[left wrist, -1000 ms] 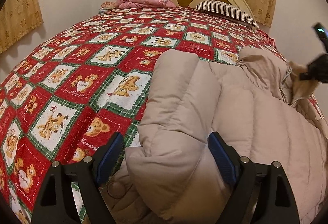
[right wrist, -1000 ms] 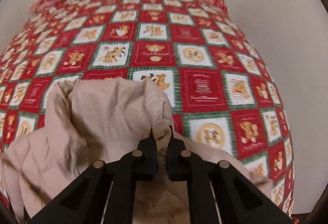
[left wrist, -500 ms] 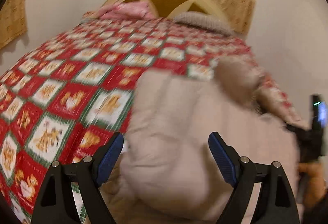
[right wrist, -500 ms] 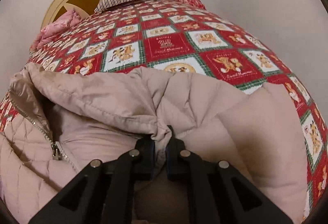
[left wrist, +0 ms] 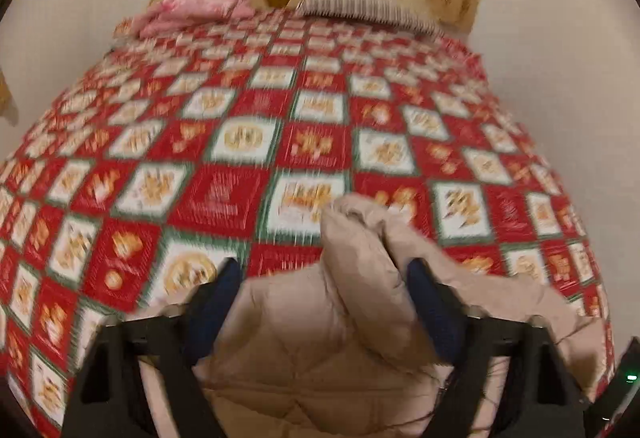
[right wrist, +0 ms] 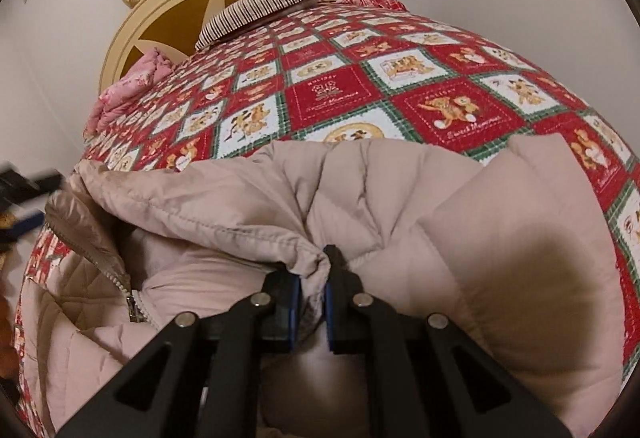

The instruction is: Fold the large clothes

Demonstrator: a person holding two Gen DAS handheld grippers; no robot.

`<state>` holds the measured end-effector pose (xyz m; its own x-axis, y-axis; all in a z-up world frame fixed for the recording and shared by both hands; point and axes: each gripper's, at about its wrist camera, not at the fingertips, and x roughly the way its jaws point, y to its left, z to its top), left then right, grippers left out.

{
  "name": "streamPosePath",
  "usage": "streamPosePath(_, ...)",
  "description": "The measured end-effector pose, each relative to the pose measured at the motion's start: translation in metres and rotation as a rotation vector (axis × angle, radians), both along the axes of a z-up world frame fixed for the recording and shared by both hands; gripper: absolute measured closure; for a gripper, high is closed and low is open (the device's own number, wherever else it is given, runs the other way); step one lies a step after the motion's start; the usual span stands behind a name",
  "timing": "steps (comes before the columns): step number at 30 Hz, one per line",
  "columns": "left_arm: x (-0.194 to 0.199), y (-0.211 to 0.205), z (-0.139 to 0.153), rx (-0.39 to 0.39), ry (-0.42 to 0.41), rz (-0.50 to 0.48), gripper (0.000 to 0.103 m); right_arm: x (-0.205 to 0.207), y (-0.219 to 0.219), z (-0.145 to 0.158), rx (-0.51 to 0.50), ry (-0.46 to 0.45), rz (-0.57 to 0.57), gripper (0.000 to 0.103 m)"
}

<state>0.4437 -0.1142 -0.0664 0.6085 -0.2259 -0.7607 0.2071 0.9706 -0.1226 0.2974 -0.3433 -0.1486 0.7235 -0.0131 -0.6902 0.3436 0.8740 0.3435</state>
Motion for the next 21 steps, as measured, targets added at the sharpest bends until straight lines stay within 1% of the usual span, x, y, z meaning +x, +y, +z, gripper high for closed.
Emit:
streamPosePath(1, -0.001, 0.004, -0.012, -0.012, 0.053, 0.005, 0.077, 0.0, -0.001, 0.0, 0.005, -0.002, 0.0, 0.094)
streamPosePath(2, -0.004, 0.011, -0.022, -0.044, 0.107, 0.016, 0.09, 0.0, -0.002, -0.001, 0.01, -0.004, -0.001, 0.094)
streamPosePath(3, -0.009, 0.019, -0.028, -0.075, 0.135, 0.04, 0.09, 0.0, -0.003, -0.001, 0.017, -0.007, -0.003, 0.094)
streamPosePath(4, -0.017, 0.028, -0.029, -0.091, 0.131, 0.066, 0.091, 0.0, -0.004, -0.001, 0.022, -0.007, -0.004, 0.094)
streamPosePath(5, -0.027, 0.034, -0.029, -0.097, 0.111, 0.088, 0.093, 0.0, -0.005, -0.002, 0.027, -0.008, -0.005, 0.094)
streamPosePath(7, -0.052, 0.046, -0.033, -0.109, 0.066, 0.132, 0.093, -0.001, -0.006, -0.002, 0.03, -0.009, -0.006, 0.094)
streamPosePath(8, -0.062, 0.051, -0.039, -0.11, 0.062, 0.161, 0.093, 0.0, -0.005, -0.002, 0.03, -0.008, -0.007, 0.094)
streamPosePath(10, -0.064, 0.055, -0.059, -0.114, 0.087, 0.188, 0.093, 0.001, -0.005, -0.002, 0.028, -0.004, -0.005, 0.094)
streamPosePath(11, -0.068, 0.054, -0.065, -0.116, 0.056, 0.185, 0.093, 0.001, -0.004, -0.002, 0.027, -0.002, -0.004, 0.094)
streamPosePath(12, -0.07, 0.052, -0.067, -0.098, 0.023, 0.184, 0.093, 0.001, -0.004, -0.002, 0.024, 0.0, -0.003, 0.093)
streamPosePath(13, -0.069, 0.047, -0.067, -0.062, 0.007, 0.181, 0.093, 0.001, -0.003, -0.002, 0.018, 0.004, -0.002, 0.092)
streamPosePath(15, -0.07, 0.044, -0.065, -0.04, -0.002, 0.177, 0.093, 0.003, -0.001, -0.001, 0.004, 0.01, 0.002, 0.09)
streamPosePath(17, -0.072, 0.052, -0.057, -0.102, 0.013, 0.155, 0.093, 0.003, -0.001, -0.001, -0.004, 0.012, 0.002, 0.09)
streamPosePath(19, -0.074, 0.068, -0.041, -0.235, 0.02, 0.13, 0.093, 0.003, -0.001, -0.001, -0.005, 0.012, 0.002, 0.09)
streamPosePath(20, -0.075, 0.076, -0.032, -0.296, 0.003, 0.129, 0.09, 0.003, -0.001, -0.001, -0.005, 0.012, 0.002, 0.09)
streamPosePath(21, -0.073, 0.082, -0.022, -0.354, -0.026, 0.131, 0.085, 0.003, -0.001, -0.001, -0.005, 0.012, 0.002, 0.09)
